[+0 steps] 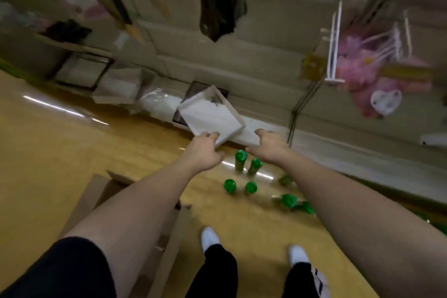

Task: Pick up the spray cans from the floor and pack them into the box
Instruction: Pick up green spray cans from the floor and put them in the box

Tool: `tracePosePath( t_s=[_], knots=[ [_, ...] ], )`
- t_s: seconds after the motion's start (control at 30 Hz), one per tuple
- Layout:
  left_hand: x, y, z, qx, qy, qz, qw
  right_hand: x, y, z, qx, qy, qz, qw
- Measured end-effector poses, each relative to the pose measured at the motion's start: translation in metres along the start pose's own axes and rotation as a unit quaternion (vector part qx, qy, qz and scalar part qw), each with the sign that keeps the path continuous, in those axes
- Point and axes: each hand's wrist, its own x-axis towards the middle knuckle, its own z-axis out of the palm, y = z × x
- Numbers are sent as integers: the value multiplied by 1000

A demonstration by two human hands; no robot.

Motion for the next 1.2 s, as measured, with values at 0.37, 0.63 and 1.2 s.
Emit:
tracePosePath(
  t_s=[0.37, 0.63, 1.2],
  knots=[
    [50, -78, 195, -140, -93, -63, 984, 52, 119, 204, 144, -18, 171, 975],
    [121, -132, 358, -190, -77, -104, 973, 137, 200, 357, 192, 5, 183, 964],
    [200, -155, 474, -318, 66, -12, 946, 226, 221, 469, 316, 179, 78, 928]
  ],
)
